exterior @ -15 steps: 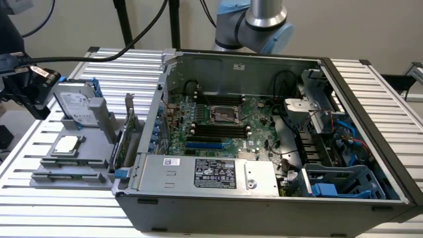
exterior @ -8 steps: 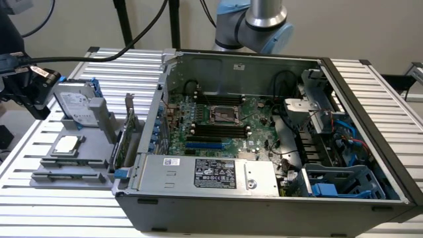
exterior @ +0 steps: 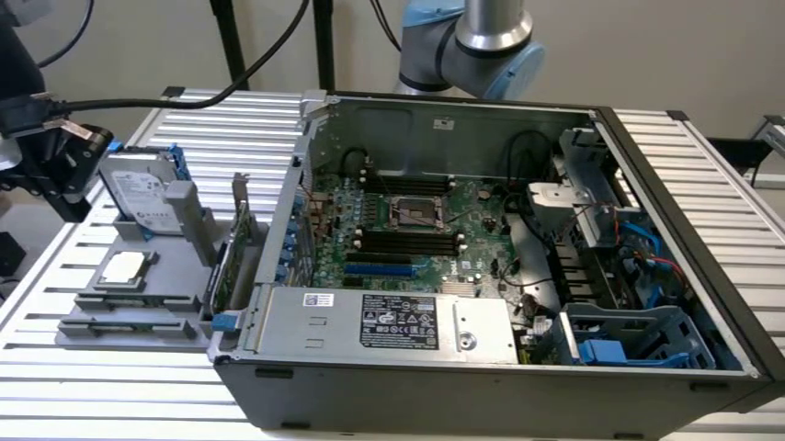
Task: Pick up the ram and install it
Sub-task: 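Pick up the ram and move it above insertion slot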
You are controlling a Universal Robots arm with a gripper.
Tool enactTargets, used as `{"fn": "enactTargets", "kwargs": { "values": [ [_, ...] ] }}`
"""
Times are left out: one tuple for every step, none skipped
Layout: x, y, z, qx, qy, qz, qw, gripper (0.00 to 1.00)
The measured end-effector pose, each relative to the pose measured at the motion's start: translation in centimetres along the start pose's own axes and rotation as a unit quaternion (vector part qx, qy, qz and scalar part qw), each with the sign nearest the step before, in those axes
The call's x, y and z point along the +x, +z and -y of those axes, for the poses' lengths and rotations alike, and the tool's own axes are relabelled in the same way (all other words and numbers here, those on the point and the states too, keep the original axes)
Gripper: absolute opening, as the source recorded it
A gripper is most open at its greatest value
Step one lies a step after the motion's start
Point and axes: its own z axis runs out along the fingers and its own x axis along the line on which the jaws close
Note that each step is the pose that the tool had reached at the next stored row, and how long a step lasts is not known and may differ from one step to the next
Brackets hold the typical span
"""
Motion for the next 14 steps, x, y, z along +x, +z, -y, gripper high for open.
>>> {"fn": "enactTargets", "kwargs": {
  "values": [
    [0.0,0.01,0.0,0.0001,-0.009,-0.0006,1.0,0.11],
    [-0.01,0.02,0.0,0.0002,-0.019,-0.0012,0.9998,0.11],
    [0.0,0.03,0.0,0.0003,-0.028,-0.002,0.9996,0.11],
    [0.0,0.06,0.0,0.0004,-0.037,-0.0031,0.9993,0.11],
    [-0.01,0.09,0.01,0.0005,-0.046,-0.0048,0.9989,0.11],
    [-0.01,0.12,0.01,0.0005,-0.055,-0.0067,0.9985,0.11],
    [0.0,0.15,0.01,0.0006,-0.064,-0.0087,0.9979,0.11],
    [-0.01,0.19,0.01,0.0006,-0.073,-0.0107,0.9973,0.11],
    [0.0,0.23,0.01,0.0007,-0.082,-0.0126,0.9966,0.11],
    [0.0,0.26,0.01,0.0007,-0.091,-0.0147,0.9958,0.11],
    [0.0,0.3,0.01,0.0007,-0.1,-0.0166,0.9949,0.11],
    [0.0,0.33,0.02,0.0008,-0.109,-0.0185,0.9939,0.11],
    [-0.01,0.36,0.02,0.0008,-0.117,-0.0205,0.9929,0.11],
    [-0.01,0.4,0.02,0.0008,-0.126,-0.0223,0.9917,0.11]
  ]
}}
